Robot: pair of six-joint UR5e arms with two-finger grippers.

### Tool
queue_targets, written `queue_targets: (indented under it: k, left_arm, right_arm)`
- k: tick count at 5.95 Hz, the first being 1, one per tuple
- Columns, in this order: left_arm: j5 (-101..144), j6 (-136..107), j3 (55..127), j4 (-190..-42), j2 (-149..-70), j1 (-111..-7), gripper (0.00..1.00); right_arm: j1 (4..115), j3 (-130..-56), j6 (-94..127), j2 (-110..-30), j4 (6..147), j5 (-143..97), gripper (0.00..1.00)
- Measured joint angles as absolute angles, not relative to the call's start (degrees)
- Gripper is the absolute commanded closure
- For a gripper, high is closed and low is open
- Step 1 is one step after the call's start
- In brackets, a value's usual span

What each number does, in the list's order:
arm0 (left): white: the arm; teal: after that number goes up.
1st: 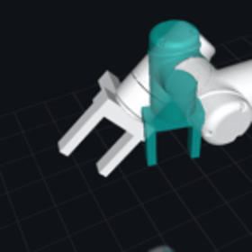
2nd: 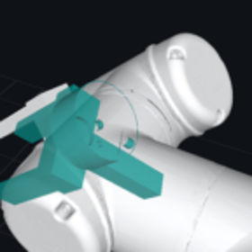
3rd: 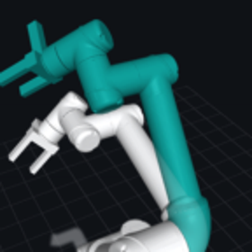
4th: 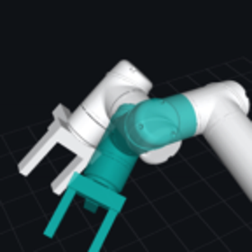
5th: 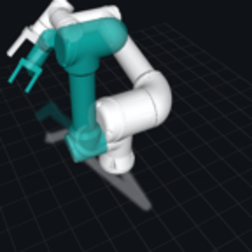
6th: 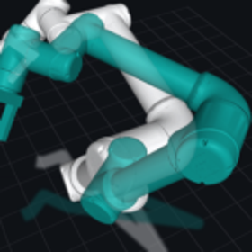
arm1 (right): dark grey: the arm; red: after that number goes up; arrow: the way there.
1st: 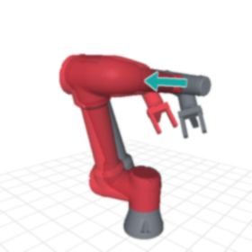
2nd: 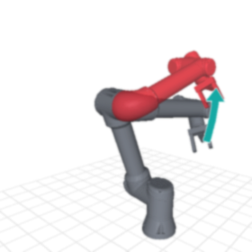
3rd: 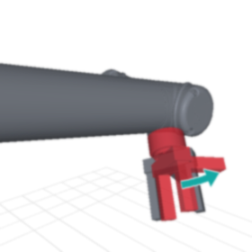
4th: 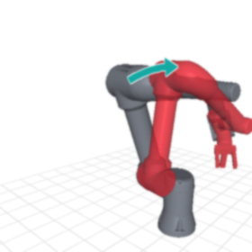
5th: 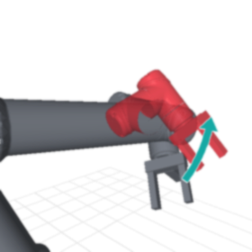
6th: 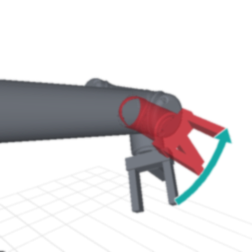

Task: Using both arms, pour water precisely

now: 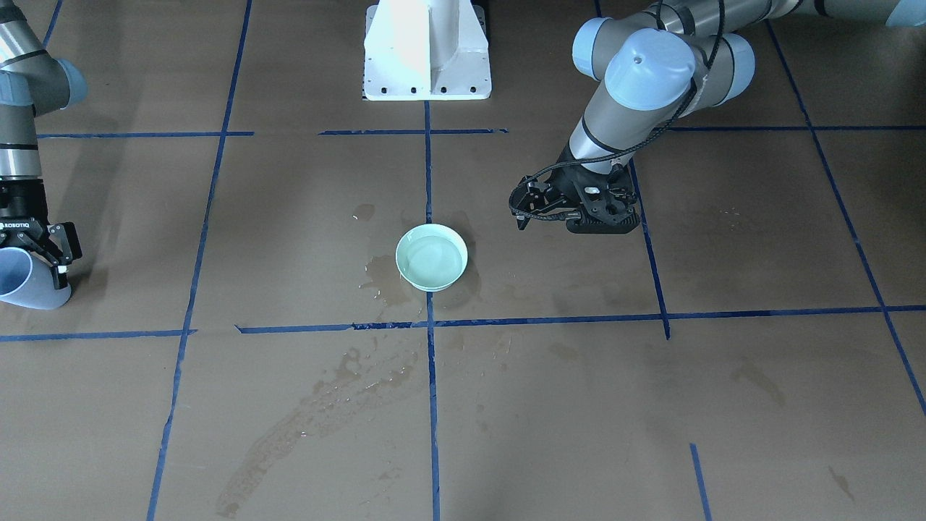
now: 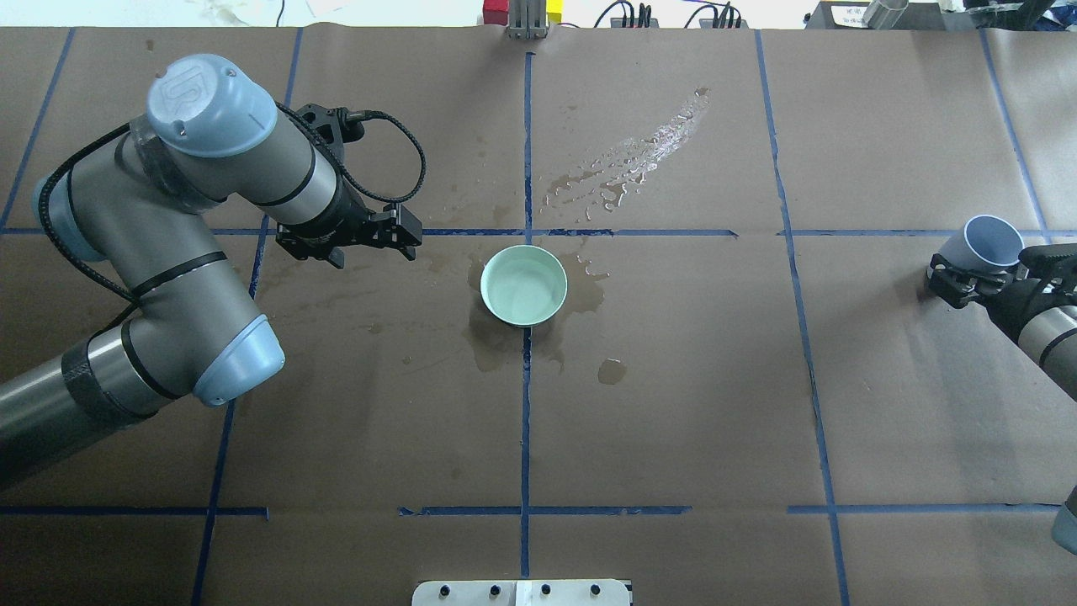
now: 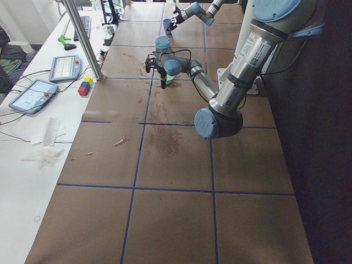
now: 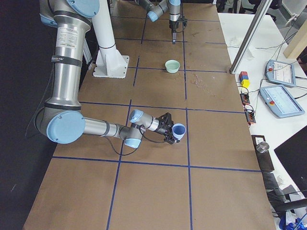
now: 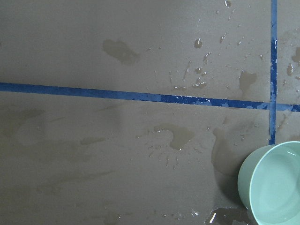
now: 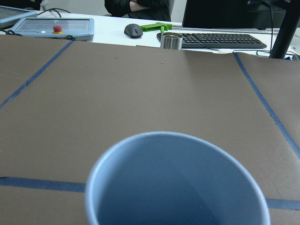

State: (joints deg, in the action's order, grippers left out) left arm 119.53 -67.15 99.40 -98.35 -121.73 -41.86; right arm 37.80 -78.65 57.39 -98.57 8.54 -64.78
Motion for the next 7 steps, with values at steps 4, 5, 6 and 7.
queue_targets:
  k: [4,5,6,7]
  left_arm:
    - [119.5,-67.1,99.4,-98.3,-121.7,-41.8,0.0]
    - [119.5,-67.1,99.4,-98.4,-121.8,-41.8,0.0]
    - [119.5,-67.2,99.6,-98.3,-121.8,-41.8,0.0]
    - [119.5,-67.2,99.8,-98.3,-121.8,-41.9,0.0]
  right_arm:
    - [38.6,-78.2,57.4,-97.5,8.4,-64.8,0.96]
    - [39.0,-78.4,56.7,-97.4,8.4,-64.8,0.96]
    - [39.7,-79.4,53.8,-97.7,8.4,-65.0,0.96]
    - [40.4,-81.7,50.0,-98.1,8.4,-65.6,0.95]
